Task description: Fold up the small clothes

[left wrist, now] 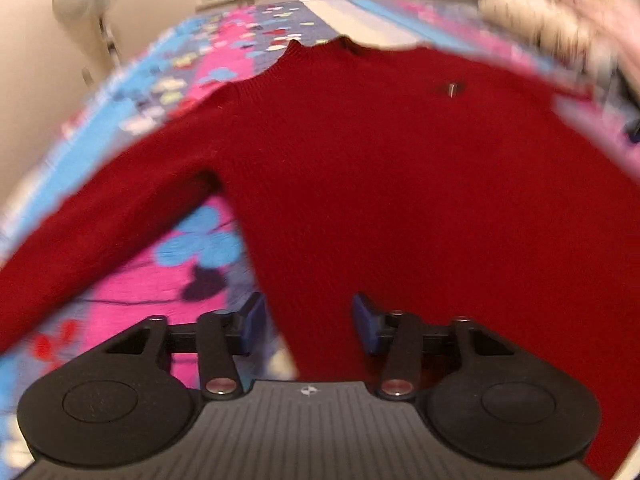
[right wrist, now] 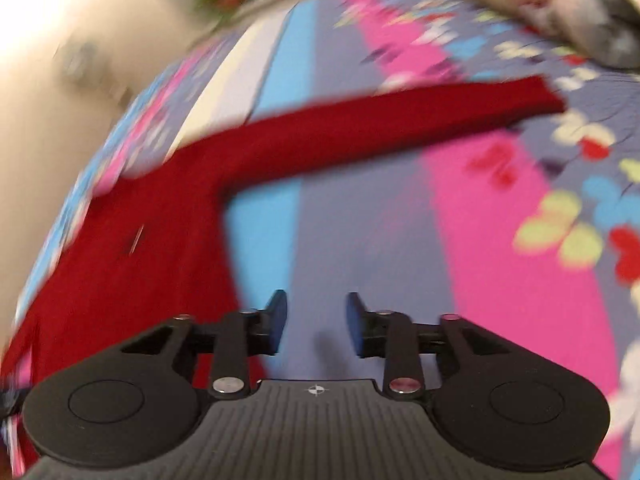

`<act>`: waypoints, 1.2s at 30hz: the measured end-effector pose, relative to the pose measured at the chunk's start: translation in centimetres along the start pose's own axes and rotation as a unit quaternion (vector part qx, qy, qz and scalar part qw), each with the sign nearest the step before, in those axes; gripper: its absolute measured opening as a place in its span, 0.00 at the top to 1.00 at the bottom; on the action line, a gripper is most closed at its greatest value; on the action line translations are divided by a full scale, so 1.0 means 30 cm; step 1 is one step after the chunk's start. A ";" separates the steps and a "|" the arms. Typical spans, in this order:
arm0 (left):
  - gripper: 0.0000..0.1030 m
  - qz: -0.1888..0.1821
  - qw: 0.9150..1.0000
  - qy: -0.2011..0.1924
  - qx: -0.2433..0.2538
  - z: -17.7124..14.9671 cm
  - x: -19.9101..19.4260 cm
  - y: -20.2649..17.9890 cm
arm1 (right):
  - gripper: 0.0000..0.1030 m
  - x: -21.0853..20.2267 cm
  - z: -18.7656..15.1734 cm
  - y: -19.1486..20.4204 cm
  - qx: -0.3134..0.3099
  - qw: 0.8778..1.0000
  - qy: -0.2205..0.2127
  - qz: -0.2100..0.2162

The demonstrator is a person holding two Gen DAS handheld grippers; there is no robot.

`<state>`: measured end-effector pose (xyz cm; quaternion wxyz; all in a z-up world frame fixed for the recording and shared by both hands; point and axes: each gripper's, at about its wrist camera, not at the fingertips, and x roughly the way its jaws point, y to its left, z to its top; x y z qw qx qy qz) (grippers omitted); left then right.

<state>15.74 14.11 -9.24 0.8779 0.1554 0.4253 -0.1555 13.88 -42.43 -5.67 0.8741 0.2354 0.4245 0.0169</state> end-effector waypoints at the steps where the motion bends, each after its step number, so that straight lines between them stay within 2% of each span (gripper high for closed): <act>1: 0.43 0.010 1.000 0.015 -0.012 0.000 -0.024 -0.002 | 0.64 -0.019 -0.018 0.032 -0.020 1.000 0.016 0.000; 3: 0.44 0.012 0.996 0.043 -0.076 -0.013 -0.082 0.013 | 0.61 -0.051 -0.092 0.093 -0.065 0.997 0.037 -0.027; 6: 0.43 -0.004 0.986 0.062 -0.157 -0.069 -0.179 0.020 | 0.58 -0.093 -0.176 0.125 -0.093 0.993 0.049 -0.051; 9: 0.33 -0.010 0.980 0.068 -0.189 -0.150 -0.244 -0.005 | 0.56 -0.106 -0.238 0.096 -0.077 0.993 0.063 -0.068; 13: 0.33 0.011 0.972 0.101 -0.212 -0.264 -0.268 -0.043 | 0.54 -0.094 -0.303 0.058 -0.083 0.993 0.064 -0.063; 15: 0.34 0.003 0.968 0.095 -0.231 -0.285 -0.280 -0.042 | 0.54 -0.116 -0.320 0.069 -0.095 0.992 0.053 -0.060; 17: 0.38 -0.009 0.967 0.092 -0.237 -0.298 -0.282 -0.042 | 0.53 -0.115 -0.330 0.066 -0.096 0.993 0.047 -0.057; 18: 0.45 -0.017 0.965 0.090 -0.246 -0.303 -0.285 -0.039 | 0.55 -0.113 -0.333 0.069 -0.101 0.992 0.044 -0.056; 19: 0.57 -0.029 0.962 0.087 -0.259 -0.308 -0.285 -0.035 | 0.64 -0.114 -0.335 0.076 -0.108 0.992 0.039 -0.053; 20: 0.66 -0.040 0.960 0.084 -0.266 -0.312 -0.287 -0.033 | 0.77 -0.119 -0.339 0.084 -0.116 0.991 0.037 -0.045; 22: 0.88 -0.046 0.961 0.074 -0.262 -0.312 -0.295 -0.049 | 0.86 -0.118 -0.337 0.099 -0.124 0.991 0.037 -0.034; 24: 0.90 -0.038 0.967 0.061 -0.244 -0.310 -0.320 -0.081 | 0.89 -0.131 -0.335 0.106 -0.126 0.991 0.033 -0.037; 27: 0.91 -0.042 0.969 0.021 -0.244 -0.307 -0.388 -0.088 | 0.91 -0.188 -0.304 0.086 -0.091 0.996 0.009 -0.010; 29: 0.92 -0.046 0.967 -0.016 -0.250 -0.310 -0.458 -0.076 | 0.92 -0.265 -0.283 0.080 -0.072 0.997 -0.024 0.014; 32: 0.93 -0.073 0.958 -0.063 -0.270 -0.332 -0.548 -0.042 | 0.94 -0.400 -0.281 0.085 -0.070 0.994 -0.073 0.033; 34: 0.93 -0.078 0.955 -0.075 -0.275 -0.342 -0.582 -0.029 | 0.94 -0.460 -0.289 0.070 -0.060 0.994 -0.085 0.044; 36: 0.93 -0.074 0.956 -0.059 -0.277 -0.348 -0.574 -0.020 | 0.94 -0.466 -0.300 0.052 -0.056 0.994 -0.080 0.040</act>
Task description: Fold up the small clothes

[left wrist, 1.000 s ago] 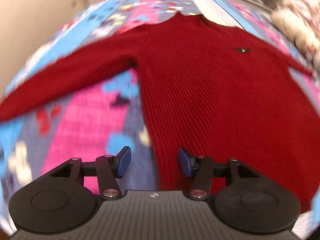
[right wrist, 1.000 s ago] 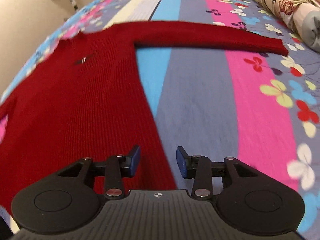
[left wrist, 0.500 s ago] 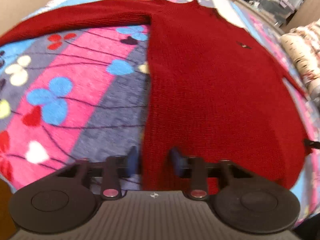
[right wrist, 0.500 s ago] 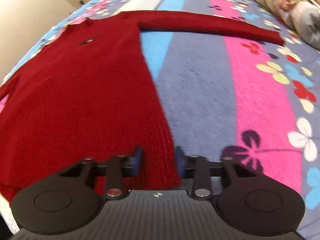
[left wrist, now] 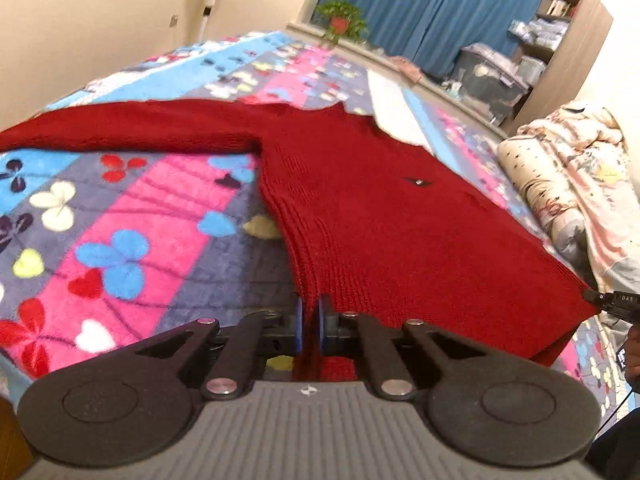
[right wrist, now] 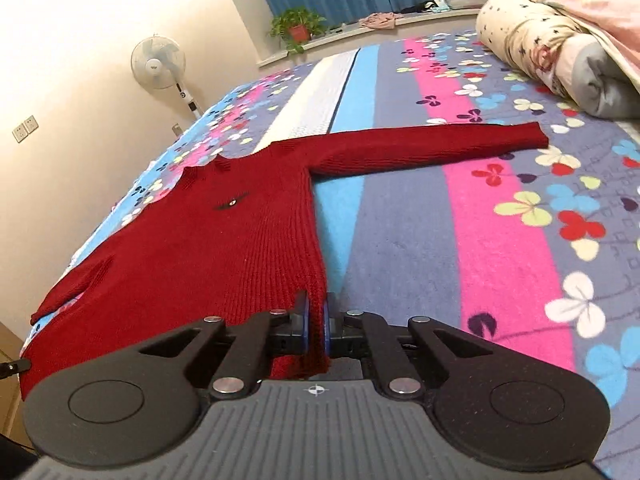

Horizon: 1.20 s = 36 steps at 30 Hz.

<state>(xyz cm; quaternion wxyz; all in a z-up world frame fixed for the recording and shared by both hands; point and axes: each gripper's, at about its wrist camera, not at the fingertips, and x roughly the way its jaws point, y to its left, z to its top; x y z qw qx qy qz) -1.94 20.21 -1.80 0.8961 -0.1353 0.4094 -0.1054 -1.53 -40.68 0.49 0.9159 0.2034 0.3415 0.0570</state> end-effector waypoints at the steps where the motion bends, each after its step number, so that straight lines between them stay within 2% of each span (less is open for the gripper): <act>1: 0.92 0.008 1.000 0.022 -0.003 -0.004 0.029 0.009 | 0.94 0.021 -0.003 -0.009 -0.001 1.000 0.012 -0.009; 4: 0.90 0.045 0.996 0.071 0.000 -0.015 0.113 0.015 | 0.94 0.144 -0.033 -0.046 0.012 0.995 0.084 -0.044; 6: 0.87 0.079 0.994 0.069 0.023 -0.009 0.130 -0.011 | 0.93 0.207 -0.056 -0.054 0.010 0.990 0.119 -0.071; 8: 0.78 0.101 0.993 0.048 0.042 -0.002 0.124 -0.036 | 0.90 0.227 -0.057 -0.025 -0.019 0.987 0.116 -0.109; 9: 0.75 0.102 0.993 0.039 0.048 0.000 0.120 -0.049 | 0.87 0.219 -0.053 -0.009 -0.039 0.984 0.101 -0.139; 11: 0.75 0.096 0.993 0.027 0.065 -0.005 0.118 -0.069 | 0.84 0.187 -0.049 0.024 -0.067 0.982 0.068 -0.160; 13: 0.75 0.090 0.992 0.024 0.087 -0.008 0.122 -0.102 | 0.84 0.167 -0.042 0.039 -0.070 0.989 0.045 -0.120; 16: 0.70 0.076 0.991 0.044 0.096 -0.025 0.156 -0.115 | 0.74 0.180 -0.062 0.068 -0.079 0.994 0.059 -0.051; 18: 0.68 0.095 0.986 0.091 0.101 -0.043 0.218 -0.105 | 0.65 0.232 -0.095 0.076 -0.094 0.988 0.110 -0.051; 19: 0.67 0.119 0.981 0.116 0.105 -0.056 0.251 -0.097 | 0.63 0.266 -0.117 0.070 -0.104 0.982 0.144 -0.065; 20: 0.64 0.135 0.977 0.123 0.107 -0.062 0.263 -0.095 | 0.62 0.289 -0.140 0.070 -0.119 0.976 0.166 -0.083; 22: 0.62 0.139 0.979 0.104 0.110 -0.052 0.246 -0.104 | 0.60 0.280 -0.134 0.082 -0.133 0.975 0.158 -0.084; 25: 0.60 0.119 0.984 0.058 0.116 -0.037 0.193 -0.126 | 0.60 0.253 -0.111 0.086 -0.122 0.980 0.135 -0.073; 28: 0.60 0.112 0.986 0.046 0.115 -0.037 0.180 -0.134 | 0.60 0.254 -0.112 0.117 -0.130 0.981 0.128 -0.070; 32: 0.60 0.097 0.990 0.013 0.105 -0.020 0.156 -0.138 | 0.60 0.274 -0.120 0.130 -0.144 0.976 0.137 -0.091; 34: 0.60 0.077 0.992 -0.004 0.099 -0.012 0.134 -0.143 | 0.60 0.262 -0.107 0.154 -0.152 0.978 0.111 -0.090; 36: 0.60 0.055 0.993 -0.014 0.104 -0.009 0.114 -0.160 | 0.60 0.226 -0.093 0.179 -0.164 0.982 0.064 -0.073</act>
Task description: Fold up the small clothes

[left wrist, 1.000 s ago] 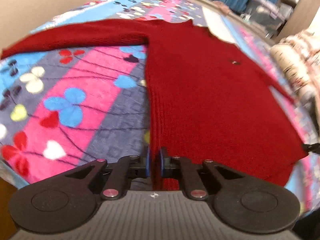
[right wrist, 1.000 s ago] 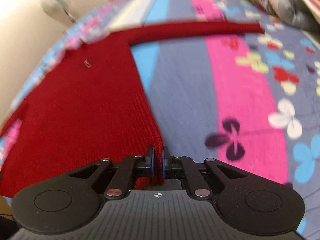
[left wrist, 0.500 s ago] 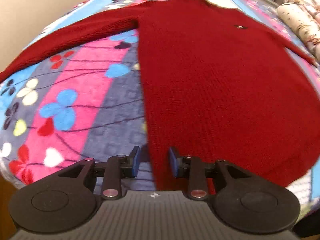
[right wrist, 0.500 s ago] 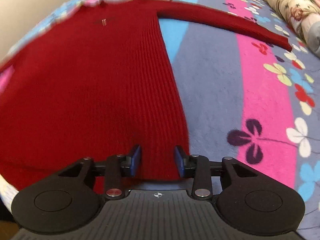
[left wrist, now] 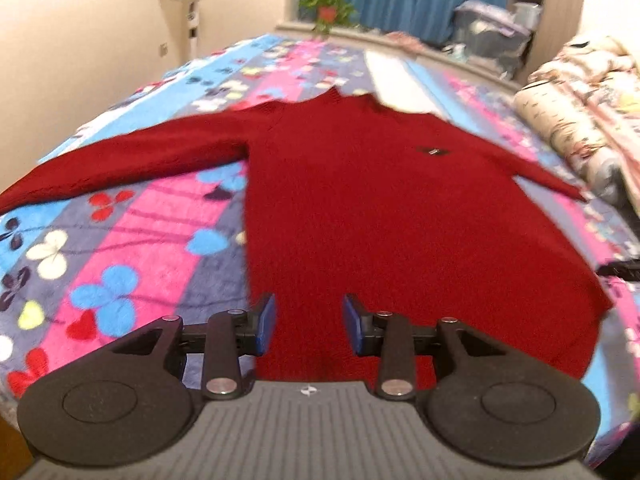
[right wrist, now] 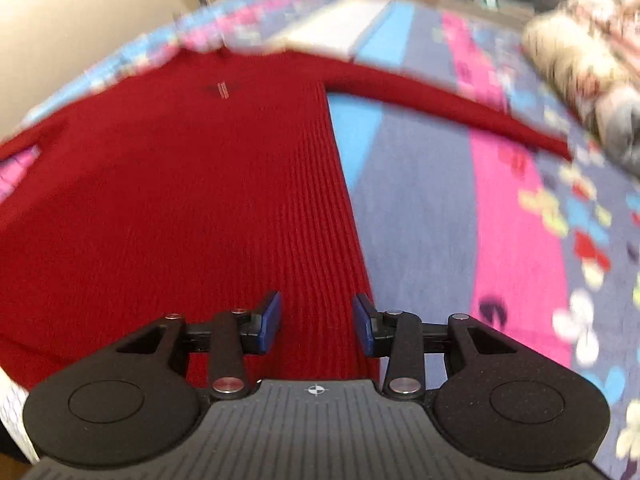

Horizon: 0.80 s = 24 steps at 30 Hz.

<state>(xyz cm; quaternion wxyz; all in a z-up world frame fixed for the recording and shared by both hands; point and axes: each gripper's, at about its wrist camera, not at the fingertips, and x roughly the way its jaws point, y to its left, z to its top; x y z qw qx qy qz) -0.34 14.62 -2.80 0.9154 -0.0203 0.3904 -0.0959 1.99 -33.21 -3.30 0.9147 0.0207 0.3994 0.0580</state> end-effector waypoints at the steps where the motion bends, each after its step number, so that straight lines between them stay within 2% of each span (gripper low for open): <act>1: 0.60 -0.009 1.000 -0.002 0.004 0.000 -0.003 -0.008 | 0.60 -0.017 0.005 0.006 -0.002 1.000 -0.021 0.009; 3: 0.60 -0.029 0.999 0.003 0.019 -0.003 -0.003 -0.030 | 0.60 -0.038 0.007 0.017 -0.005 0.998 -0.045 0.034; 5: 0.60 -0.029 0.998 0.032 0.040 -0.018 0.027 -0.049 | 0.60 -0.026 0.001 0.032 -0.012 0.998 -0.032 0.059; 6: 0.60 -0.011 0.996 0.065 0.055 -0.035 0.061 -0.056 | 0.59 -0.005 -0.006 0.042 -0.020 0.998 -0.011 0.059; 8: 0.58 0.036 0.988 0.138 0.062 -0.078 0.137 -0.046 | 0.59 0.064 -0.037 0.058 -0.044 0.997 0.060 0.035; 9: 0.53 0.048 0.985 0.155 0.059 -0.089 0.154 -0.034 | 0.59 0.096 -0.059 0.063 -0.059 0.994 0.091 0.022; 11: 0.52 0.040 0.988 0.142 0.041 -0.074 0.137 -0.015 | 0.59 0.086 -0.053 0.081 -0.062 0.994 0.083 0.020; 15: 0.52 0.024 0.994 0.109 0.020 -0.059 0.096 0.003 | 0.59 0.037 -0.021 0.048 -0.023 0.998 0.040 0.036; 16: 0.51 0.022 0.993 0.111 0.021 -0.059 0.097 0.002 | 0.59 0.041 -0.018 0.051 -0.025 0.998 0.040 0.028; 18: 0.50 0.031 0.990 0.134 0.032 -0.071 0.122 -0.007 | 0.59 0.075 -0.036 0.048 -0.036 0.997 0.073 0.002; 20: 0.45 0.042 0.986 0.156 0.046 -0.092 0.146 -0.014 | 0.59 0.091 -0.049 0.053 -0.048 0.995 0.090 -0.004; 24: 0.41 0.038 0.991 0.122 0.030 -0.076 0.113 0.003 | 0.59 0.053 -0.028 0.054 -0.034 0.997 0.063 -0.002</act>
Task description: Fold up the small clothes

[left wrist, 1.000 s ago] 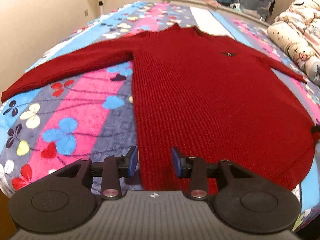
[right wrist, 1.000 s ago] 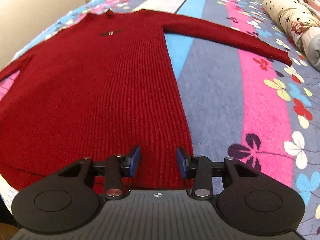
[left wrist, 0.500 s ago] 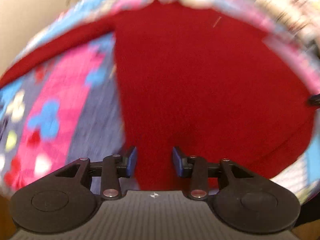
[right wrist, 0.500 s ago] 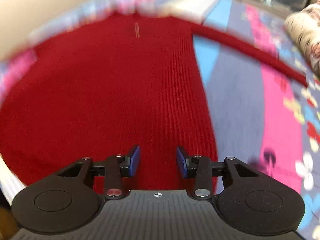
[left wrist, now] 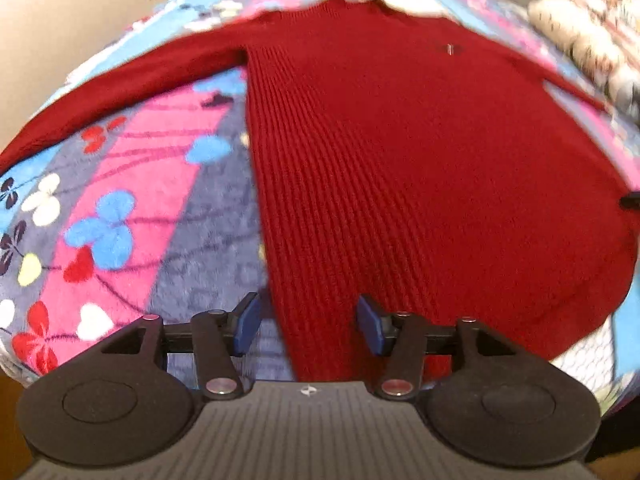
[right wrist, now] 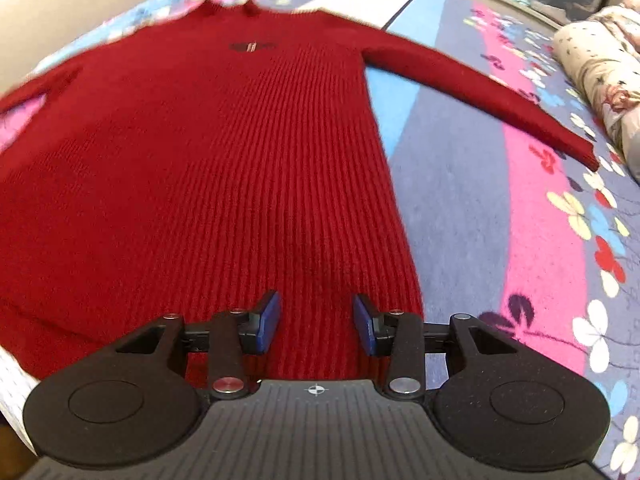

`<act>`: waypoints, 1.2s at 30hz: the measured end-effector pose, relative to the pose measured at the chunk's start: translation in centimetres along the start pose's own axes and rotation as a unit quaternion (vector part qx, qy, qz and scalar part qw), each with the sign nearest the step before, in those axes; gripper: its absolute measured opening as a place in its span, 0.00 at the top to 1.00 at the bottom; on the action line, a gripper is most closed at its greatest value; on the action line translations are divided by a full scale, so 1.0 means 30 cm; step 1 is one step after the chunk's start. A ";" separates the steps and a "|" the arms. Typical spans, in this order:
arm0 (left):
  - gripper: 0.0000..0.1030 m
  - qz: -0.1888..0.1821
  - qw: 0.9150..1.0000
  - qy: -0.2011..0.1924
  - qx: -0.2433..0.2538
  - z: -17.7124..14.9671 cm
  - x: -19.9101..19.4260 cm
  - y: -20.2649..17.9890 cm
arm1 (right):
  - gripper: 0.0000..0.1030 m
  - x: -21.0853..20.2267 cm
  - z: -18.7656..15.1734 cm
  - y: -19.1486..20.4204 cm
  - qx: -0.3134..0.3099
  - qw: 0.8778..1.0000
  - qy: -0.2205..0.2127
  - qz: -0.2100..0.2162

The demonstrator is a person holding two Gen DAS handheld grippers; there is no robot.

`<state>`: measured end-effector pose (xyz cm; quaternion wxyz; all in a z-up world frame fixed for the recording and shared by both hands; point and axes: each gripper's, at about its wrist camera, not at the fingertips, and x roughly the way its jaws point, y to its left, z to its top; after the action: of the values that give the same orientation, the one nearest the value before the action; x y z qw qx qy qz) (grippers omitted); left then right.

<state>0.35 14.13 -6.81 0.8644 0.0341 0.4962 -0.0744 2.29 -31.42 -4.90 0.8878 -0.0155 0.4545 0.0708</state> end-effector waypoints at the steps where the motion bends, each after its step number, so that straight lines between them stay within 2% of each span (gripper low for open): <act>1: 0.39 -0.002 1.000 -0.011 -0.009 0.005 -0.010 0.007 | 0.58 -0.020 0.005 -0.005 0.008 1.000 -0.017 0.002; 6: 0.34 0.021 0.997 -0.056 -0.042 0.036 -0.048 0.032 | 0.57 -0.080 0.019 -0.040 0.042 0.996 -0.075 -0.018; 9: 0.24 0.036 0.994 -0.076 -0.071 0.056 -0.065 0.058 | 0.57 -0.097 0.029 -0.067 0.069 0.993 -0.091 -0.027; 15: 0.24 0.062 0.989 -0.095 -0.092 0.068 -0.087 0.086 | 0.55 -0.070 0.040 -0.085 0.079 0.991 -0.097 -0.037; 22: 0.24 0.080 0.981 -0.142 -0.105 0.115 -0.133 0.120 | 0.55 -0.091 0.057 -0.095 0.092 0.988 -0.119 -0.033; 29: 0.24 0.122 0.968 -0.207 -0.072 0.250 -0.178 0.149 | 0.55 -0.102 0.066 -0.101 0.103 0.985 -0.134 -0.027; 31: 0.19 0.124 0.965 -0.219 -0.078 0.301 -0.175 0.173 | 0.55 -0.103 0.068 -0.100 0.103 0.985 -0.137 -0.027; 36: 0.17 0.127 0.960 -0.225 -0.107 0.427 -0.133 0.245 | 0.55 -0.097 0.071 -0.100 0.101 0.984 -0.143 -0.032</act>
<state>10.49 20.06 3.01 0.9545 -0.0138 0.2860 0.0836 2.76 -34.51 -1.40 0.9423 0.0702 0.3273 -0.0028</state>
